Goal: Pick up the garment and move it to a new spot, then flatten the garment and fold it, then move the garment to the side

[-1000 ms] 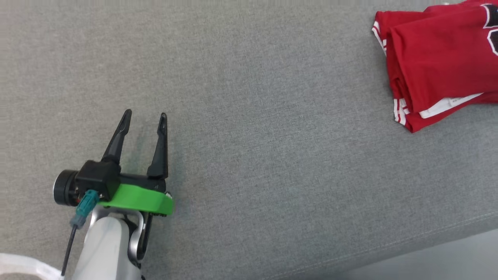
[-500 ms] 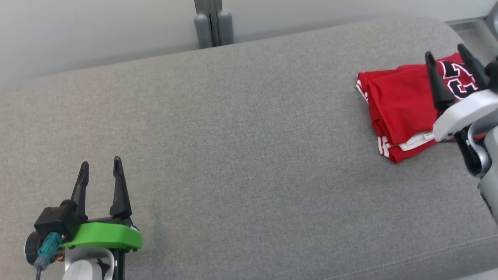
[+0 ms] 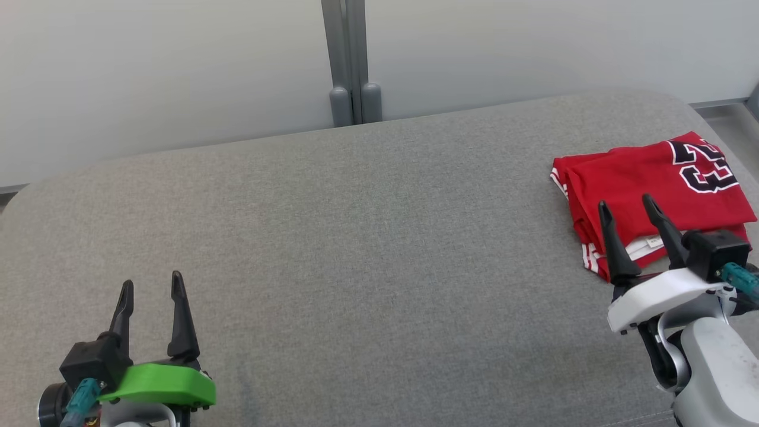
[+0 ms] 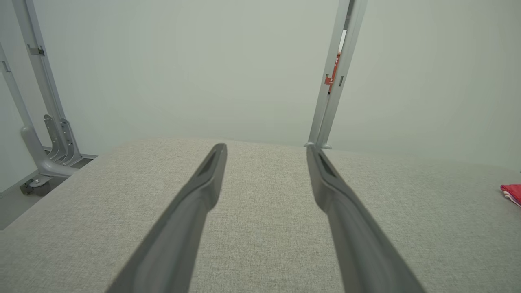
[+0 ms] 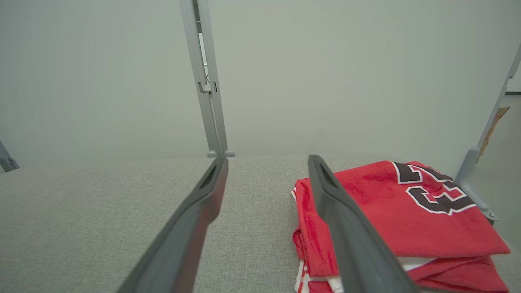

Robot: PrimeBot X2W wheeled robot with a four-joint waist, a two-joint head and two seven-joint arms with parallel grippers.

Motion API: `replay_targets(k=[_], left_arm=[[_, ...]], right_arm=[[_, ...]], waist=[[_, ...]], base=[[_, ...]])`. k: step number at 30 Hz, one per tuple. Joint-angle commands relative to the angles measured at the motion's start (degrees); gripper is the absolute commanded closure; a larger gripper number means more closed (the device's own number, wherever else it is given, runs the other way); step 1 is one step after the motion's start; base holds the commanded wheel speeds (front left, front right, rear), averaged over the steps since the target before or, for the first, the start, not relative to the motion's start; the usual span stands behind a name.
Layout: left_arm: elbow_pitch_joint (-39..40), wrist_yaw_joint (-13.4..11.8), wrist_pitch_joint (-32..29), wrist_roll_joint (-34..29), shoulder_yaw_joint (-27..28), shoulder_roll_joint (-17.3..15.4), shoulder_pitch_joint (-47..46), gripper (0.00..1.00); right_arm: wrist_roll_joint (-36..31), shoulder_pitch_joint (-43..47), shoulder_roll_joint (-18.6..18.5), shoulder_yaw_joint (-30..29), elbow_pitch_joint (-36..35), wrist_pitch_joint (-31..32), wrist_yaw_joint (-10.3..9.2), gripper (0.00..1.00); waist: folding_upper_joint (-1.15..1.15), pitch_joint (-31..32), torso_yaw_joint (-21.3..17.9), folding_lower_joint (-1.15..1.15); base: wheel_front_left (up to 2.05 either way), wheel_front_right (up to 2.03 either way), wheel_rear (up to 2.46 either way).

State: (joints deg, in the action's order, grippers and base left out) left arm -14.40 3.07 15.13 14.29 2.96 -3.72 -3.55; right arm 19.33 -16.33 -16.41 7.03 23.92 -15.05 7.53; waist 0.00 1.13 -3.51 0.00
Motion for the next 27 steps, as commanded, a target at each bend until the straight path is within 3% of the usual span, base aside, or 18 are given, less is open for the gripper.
replay_targets(k=[1, 12, 27], left_arm=[[0.6, 0.7, 0.0, -0.7, 0.0, 0.0, 1.2, 0.0], [2.3, 3.1, 0.0, -2.5, 0.3, 0.5, 4.5, 0.0], [1.9, 3.7, 0.0, -4.0, 0.9, 0.8, 3.9, 0.0]], right_arm=[[-1.3, 1.4, 0.6, -0.9, -1.1, -0.1, -0.09, 0.0], [-5.9, 7.5, 5.8, -4.9, -6.9, -0.1, -0.09, 0.0], [-5.3, 7.5, 5.9, -3.0, -6.2, -0.1, -0.09, 0.0]], waist=[[0.0, 0.2, 0.1, 0.0], [0.0, 0.9, 0.2, 0.0], [0.0, 1.4, 0.5, 0.0]], base=[[0.0, 0.0, 0.0], [0.0, 0.0, 0.0], [0.0, 0.0, 0.0]])
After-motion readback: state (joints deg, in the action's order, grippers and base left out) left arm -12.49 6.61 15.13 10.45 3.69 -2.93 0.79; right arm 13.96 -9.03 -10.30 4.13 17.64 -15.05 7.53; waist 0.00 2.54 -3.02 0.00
